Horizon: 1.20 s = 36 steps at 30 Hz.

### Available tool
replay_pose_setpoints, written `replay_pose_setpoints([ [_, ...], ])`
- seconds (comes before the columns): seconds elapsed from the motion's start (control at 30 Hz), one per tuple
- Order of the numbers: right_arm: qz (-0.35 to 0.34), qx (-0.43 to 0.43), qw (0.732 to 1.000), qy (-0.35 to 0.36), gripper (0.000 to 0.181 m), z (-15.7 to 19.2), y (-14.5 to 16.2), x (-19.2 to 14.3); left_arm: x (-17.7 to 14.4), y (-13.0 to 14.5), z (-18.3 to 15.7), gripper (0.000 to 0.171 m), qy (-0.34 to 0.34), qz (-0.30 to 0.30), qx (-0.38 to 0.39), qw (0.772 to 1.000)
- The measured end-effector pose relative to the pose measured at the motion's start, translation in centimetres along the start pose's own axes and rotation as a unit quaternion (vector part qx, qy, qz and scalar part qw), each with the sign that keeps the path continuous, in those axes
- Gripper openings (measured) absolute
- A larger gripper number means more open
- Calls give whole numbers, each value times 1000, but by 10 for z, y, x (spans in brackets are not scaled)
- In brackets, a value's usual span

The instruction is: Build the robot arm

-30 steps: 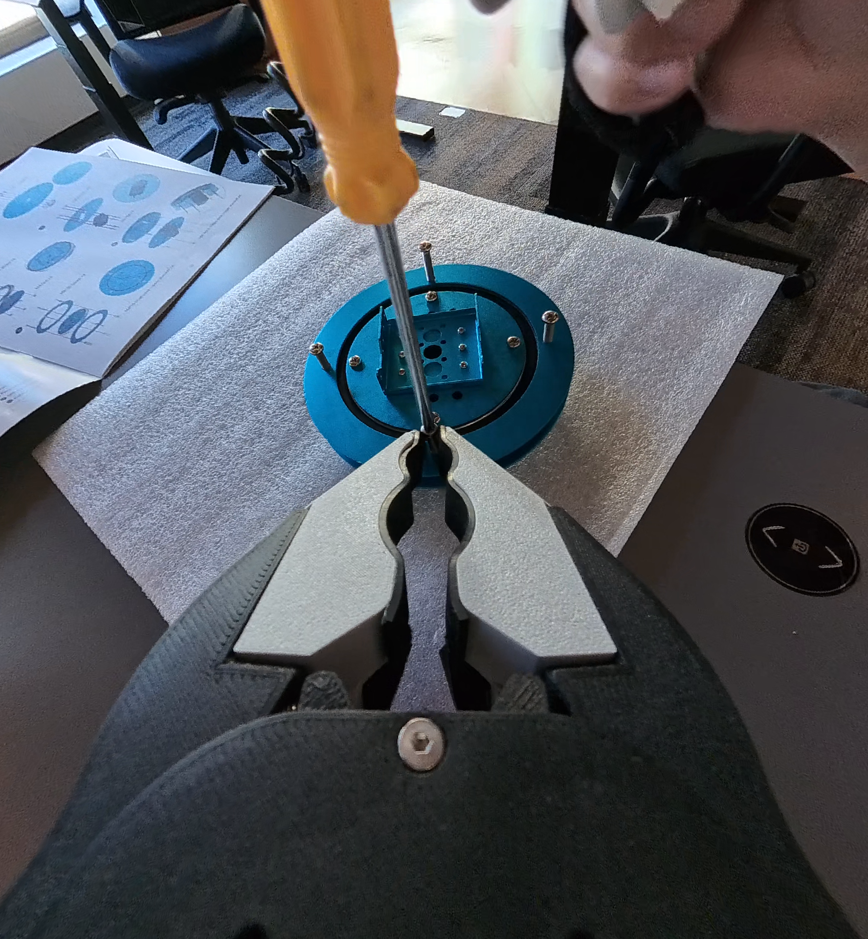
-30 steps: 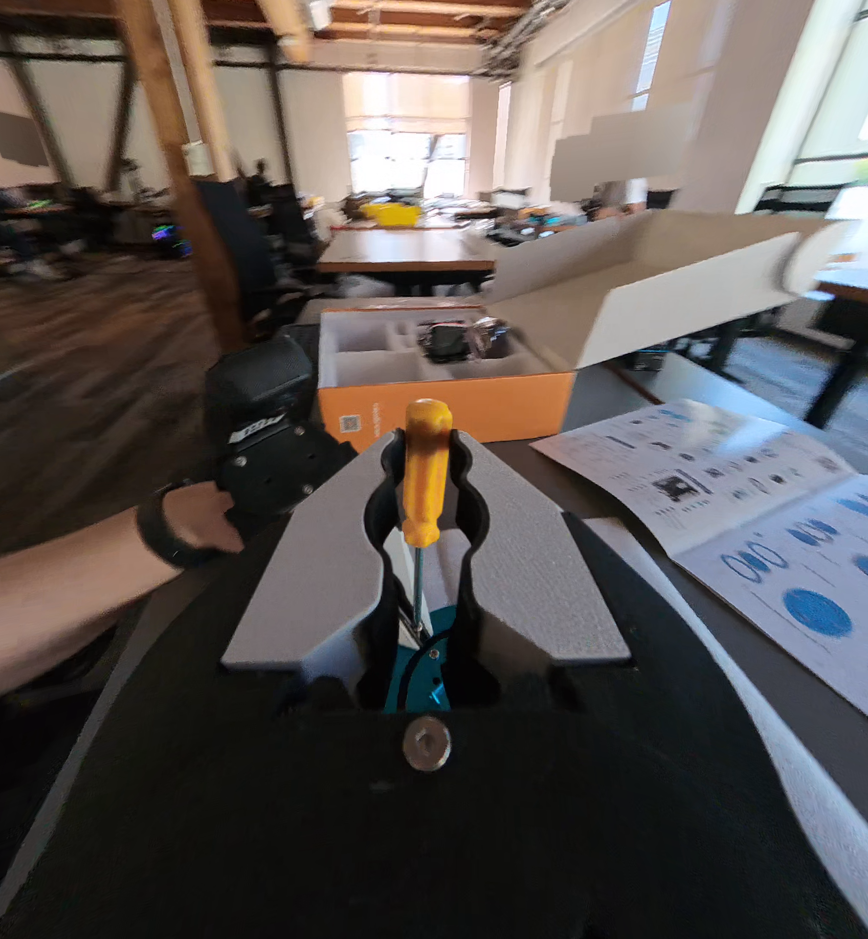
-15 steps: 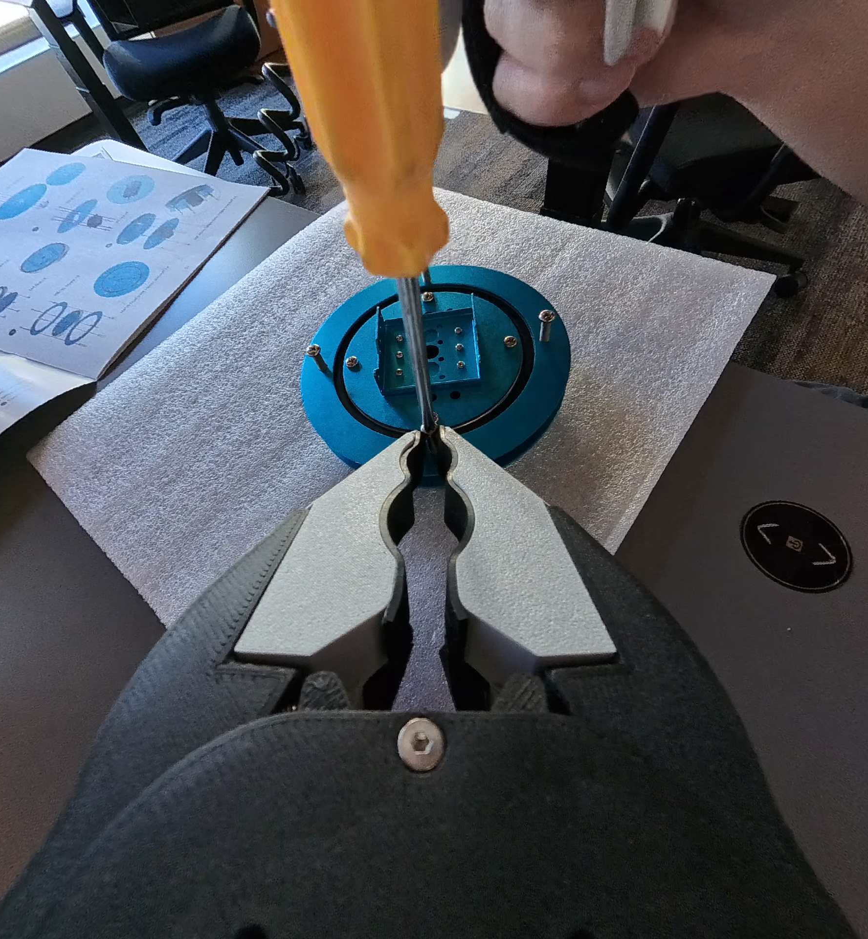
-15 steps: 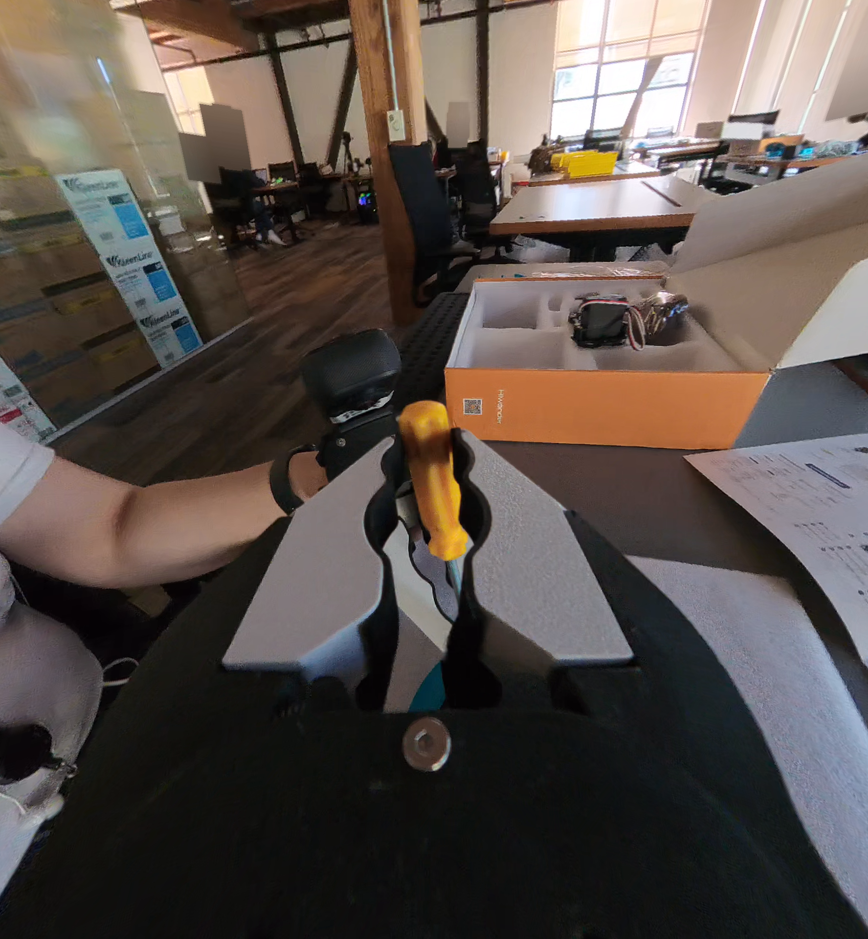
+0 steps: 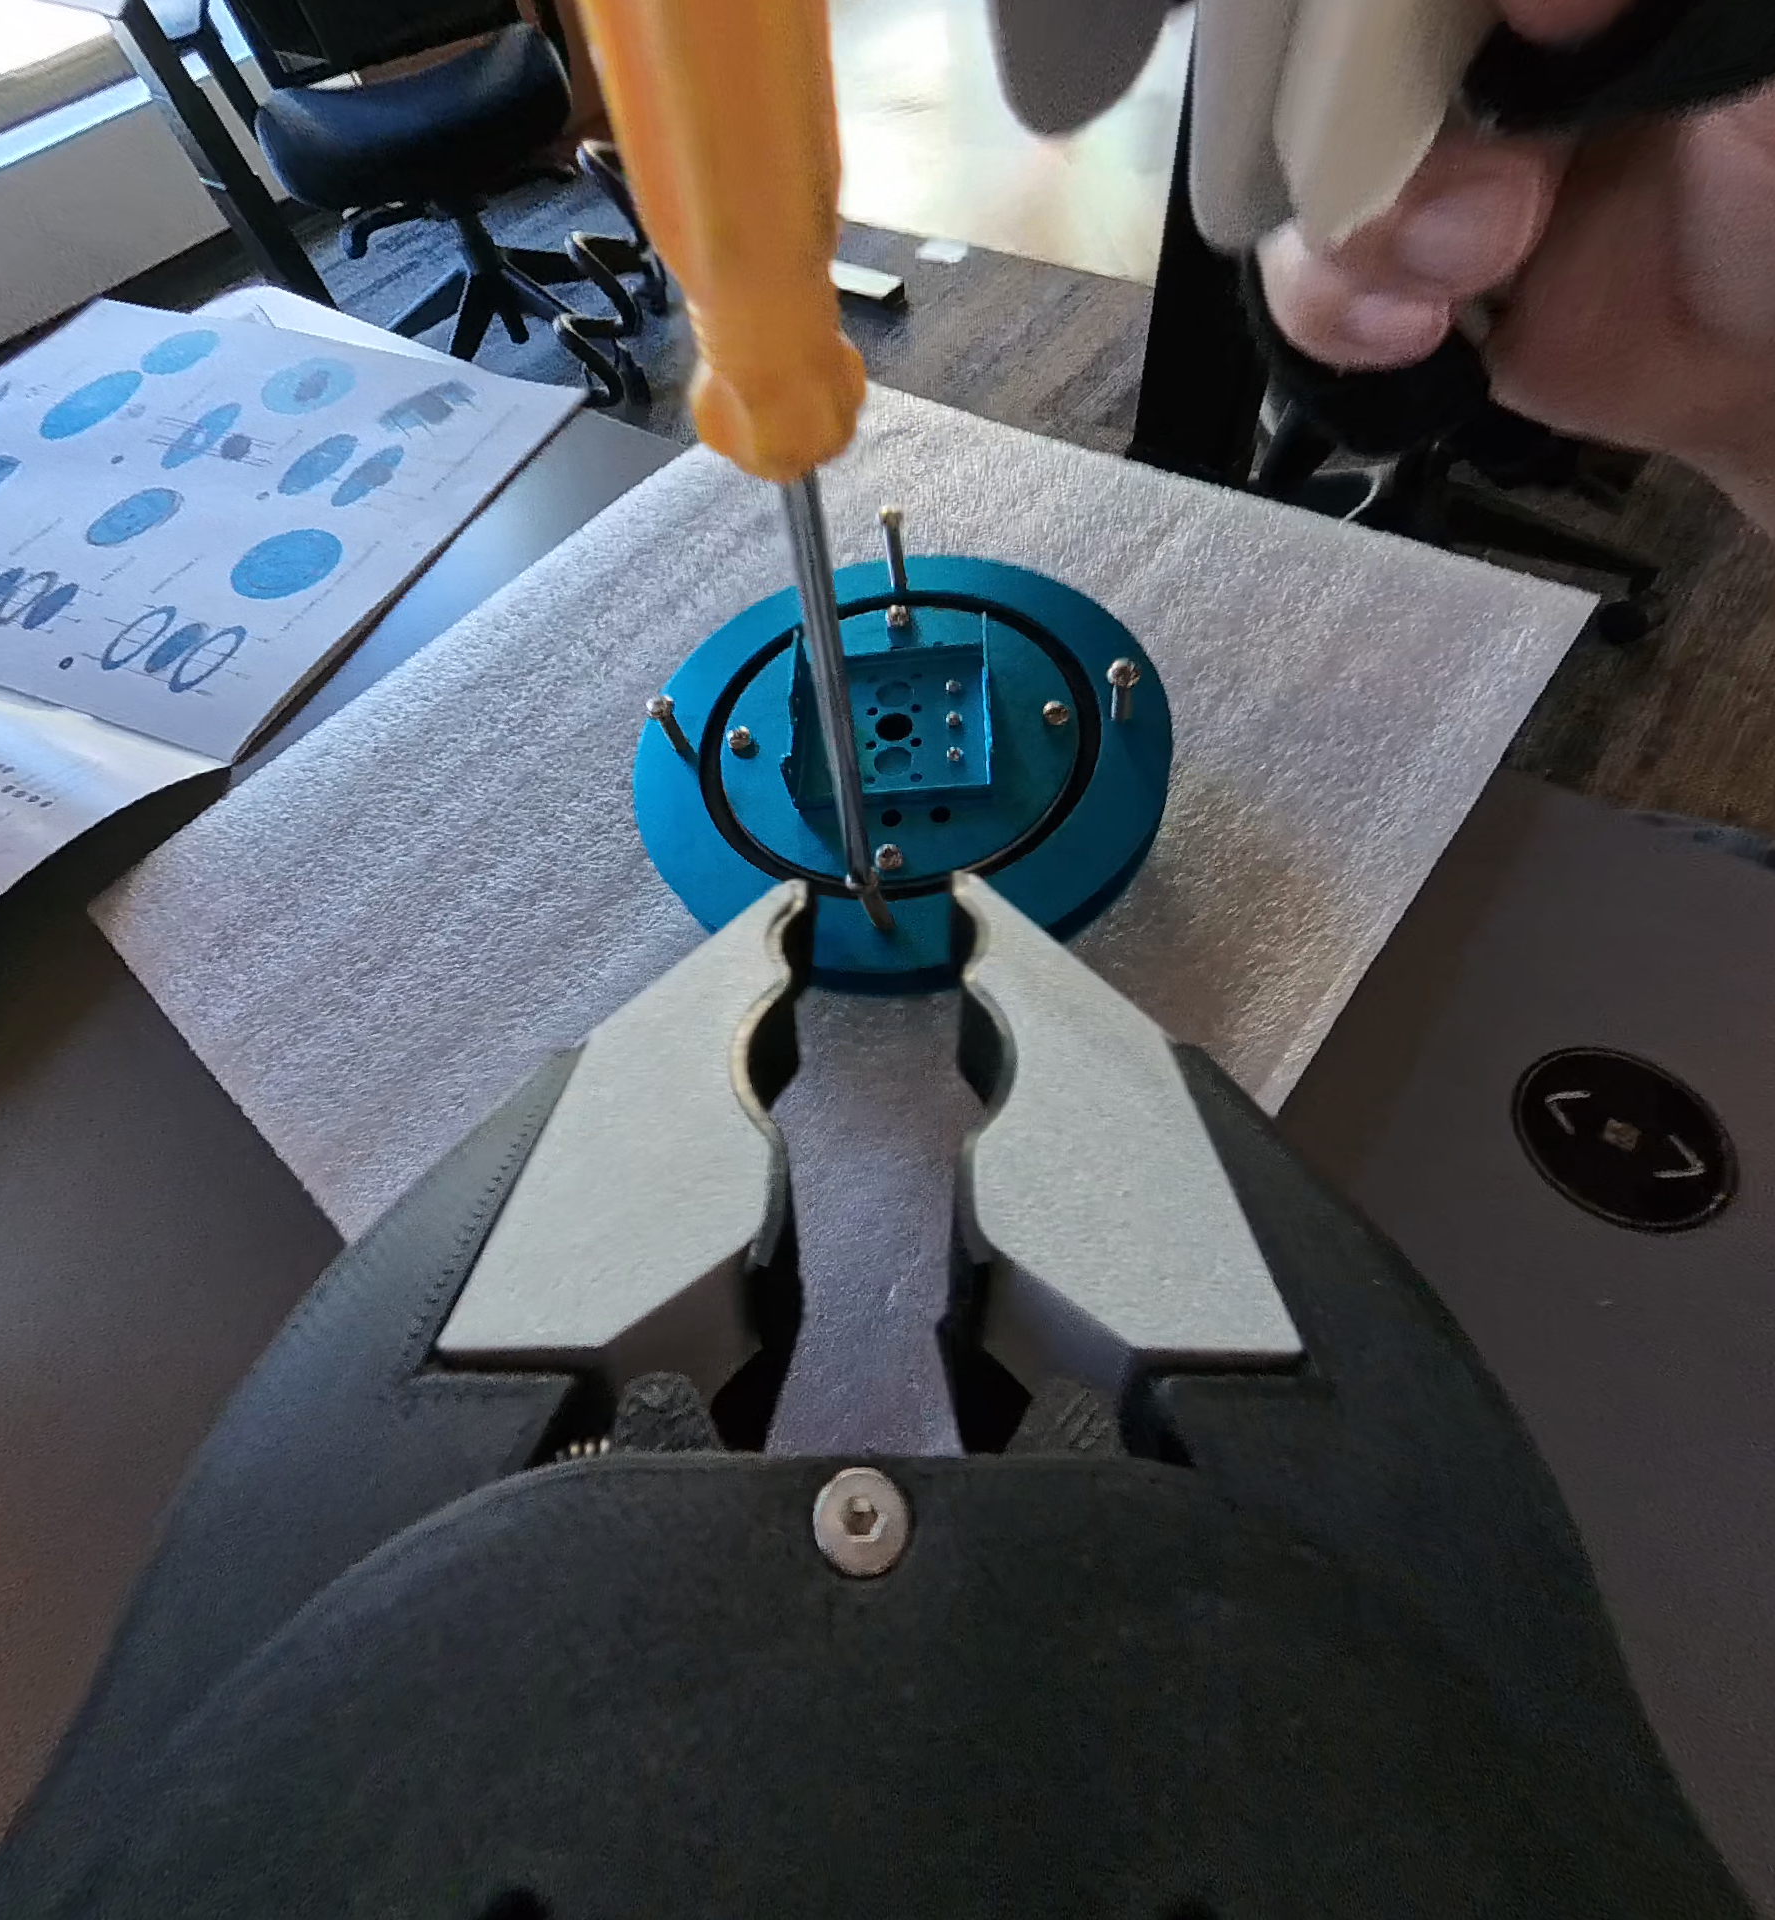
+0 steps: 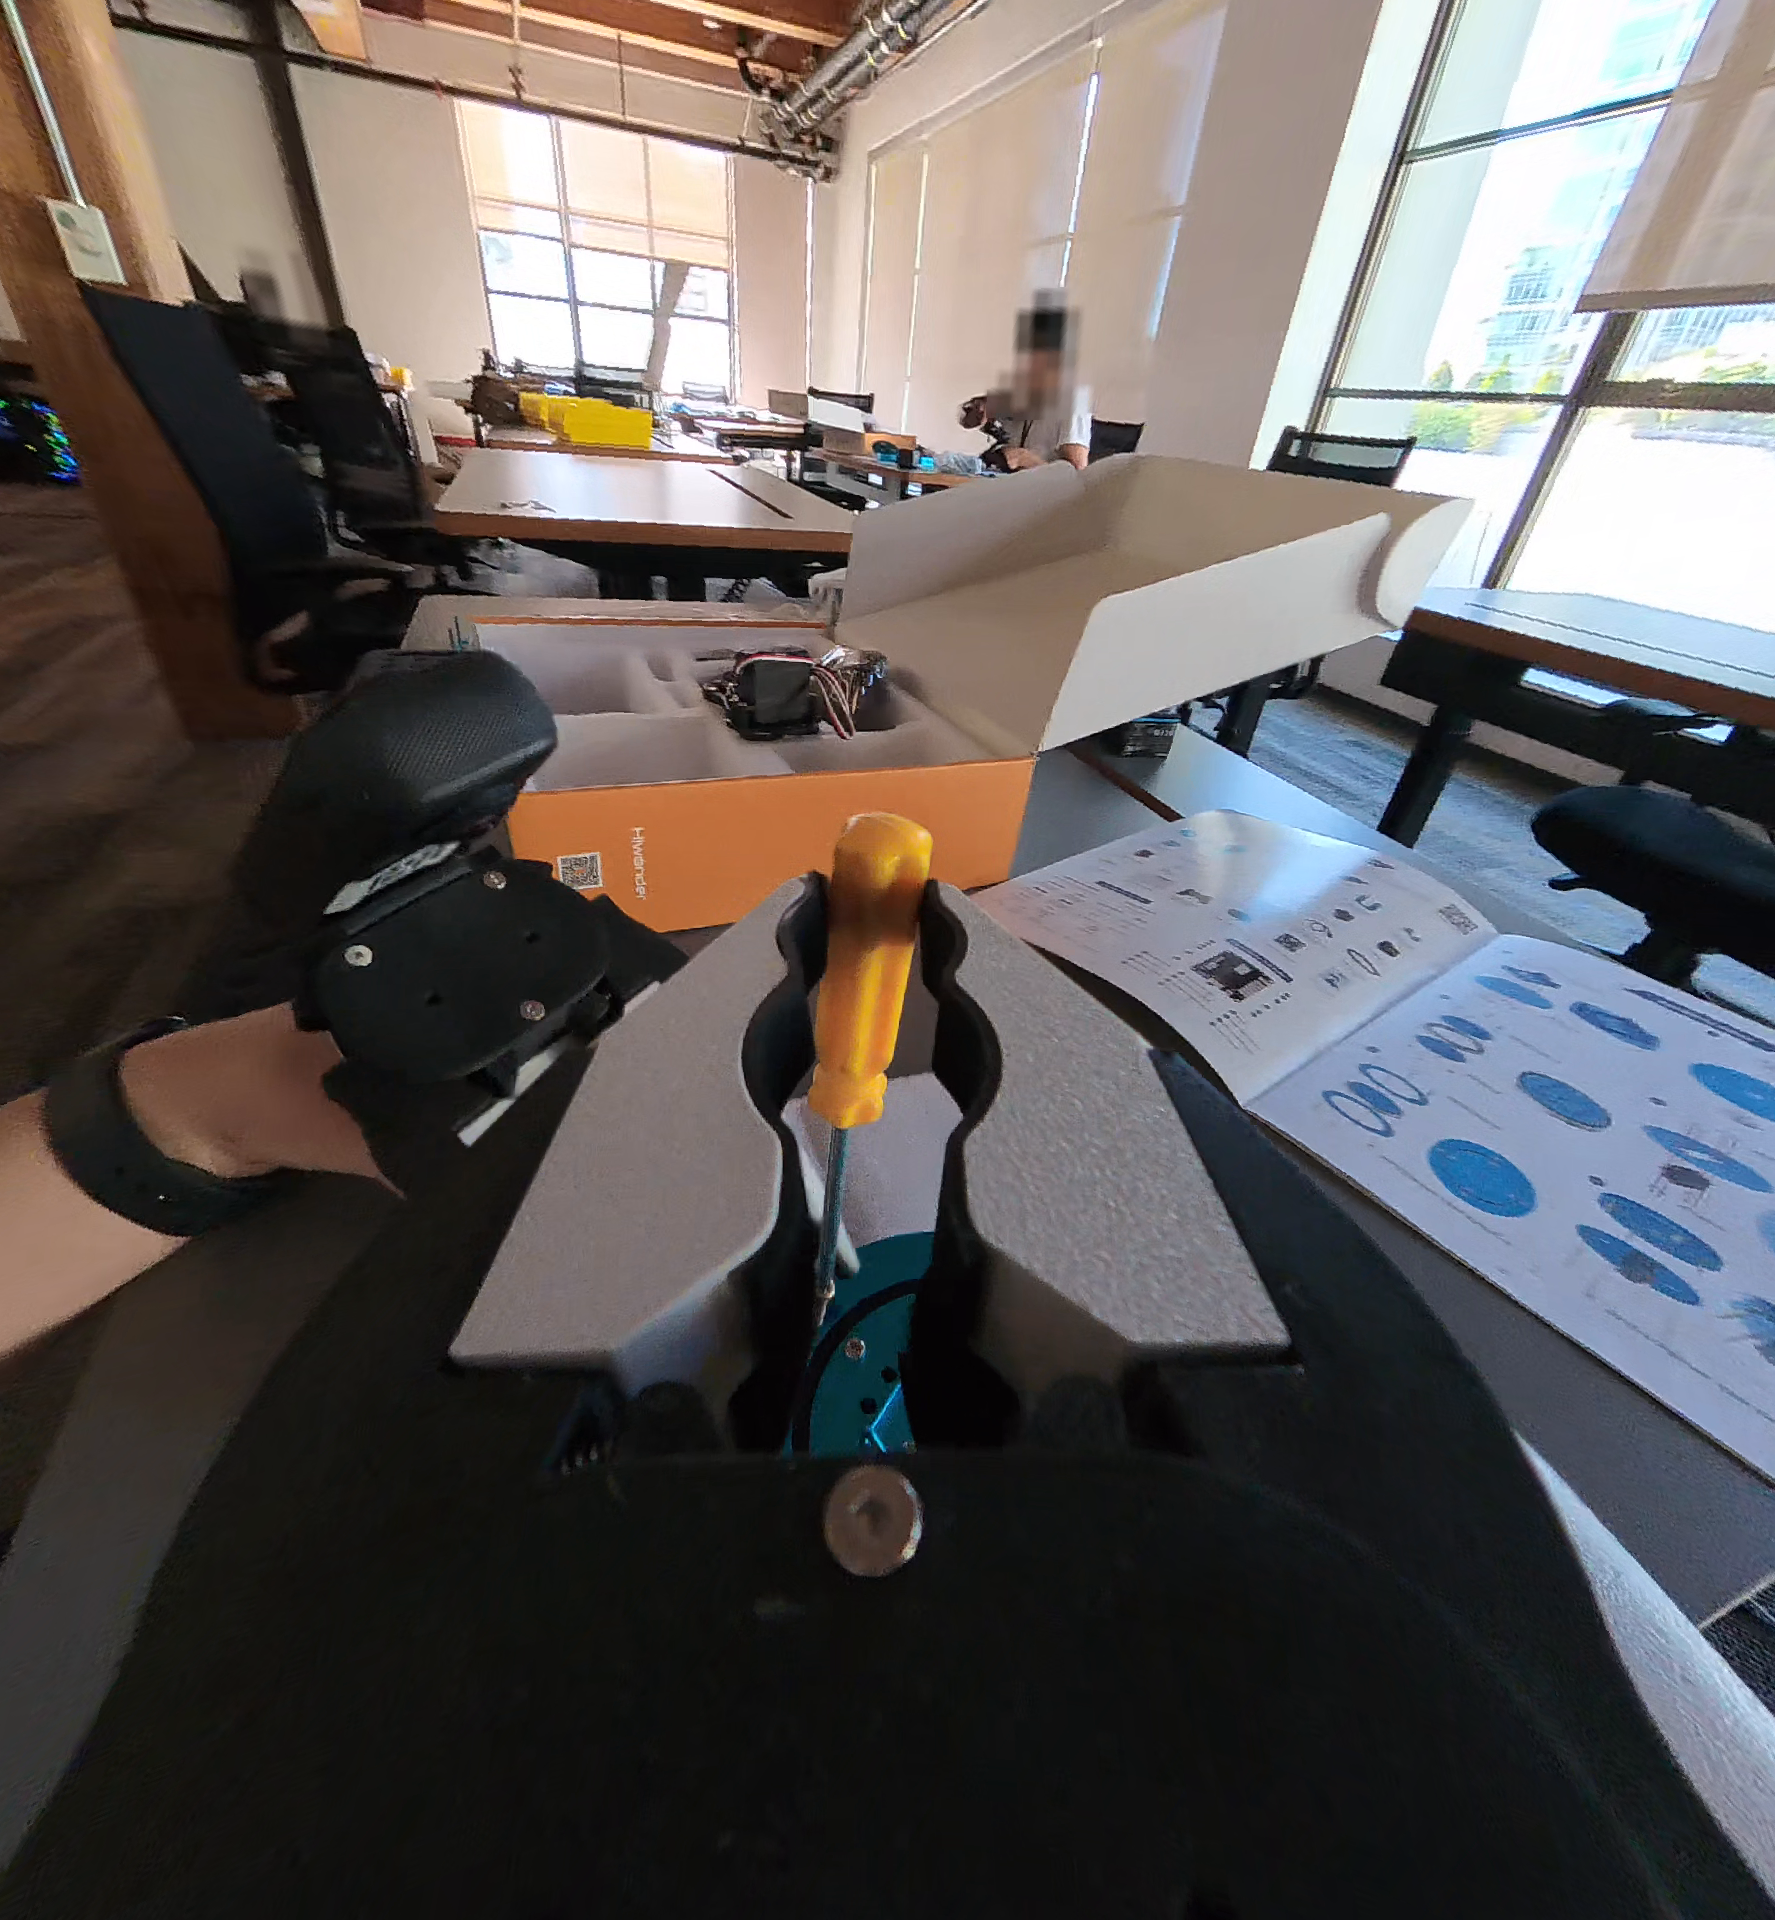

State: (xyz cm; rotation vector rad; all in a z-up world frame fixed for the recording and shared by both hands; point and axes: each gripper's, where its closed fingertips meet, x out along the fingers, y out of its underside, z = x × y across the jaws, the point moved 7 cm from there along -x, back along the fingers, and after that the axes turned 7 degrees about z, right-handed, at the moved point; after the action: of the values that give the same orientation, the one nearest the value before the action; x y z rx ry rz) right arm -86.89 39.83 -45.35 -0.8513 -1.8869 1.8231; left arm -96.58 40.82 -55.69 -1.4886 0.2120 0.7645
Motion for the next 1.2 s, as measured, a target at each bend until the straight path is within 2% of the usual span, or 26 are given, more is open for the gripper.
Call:
replay_pose_setpoints([
  [0.07, 3, 0, 1000, -3, 16, 1, 0, 1, -10, -10, 0, 30, 13, -42, -18, 999],
  [0.13, 2, 3, 1000, -5, 16, 1, -1, 2, -26, -27, 0, 26, 24, -106, -28, 994],
  [0.2, 4, 5, 1000, -7, 16, 2, -1, 3, -38, -42, 1, 23, 6, -142, -20, 990],
  [0.37, 21, 30, 999, -14, 16, -5, -2, 4, -37, -50, 6, 13, -58, -101, 33, 993],
  [0.4, 24, 43, 999, -22, 16, -7, -2, 4, -37, -50, 6, 16, -58, -103, 29, 992],
  [0.43, 26, 53, 998, -30, 16, -8, -2, 4, -37, -51, 8, 30, -65, -112, 20, 991],
  [0.5, 33, 61, 997, -36, 16, -10, -3, 4, -39, -54, 9, 29, -61, -128, 8, 990],
  [0.63, 46, 62, 997, -32, 16, -9, -4, 4, -39, -60, 8, 15, -64, -141, 15, 988],
  [1.2, 77, 37, 995, -59, 15, -12, -8, 5, -39, -58, 6, 12, -74, -161, -13, 984],
])
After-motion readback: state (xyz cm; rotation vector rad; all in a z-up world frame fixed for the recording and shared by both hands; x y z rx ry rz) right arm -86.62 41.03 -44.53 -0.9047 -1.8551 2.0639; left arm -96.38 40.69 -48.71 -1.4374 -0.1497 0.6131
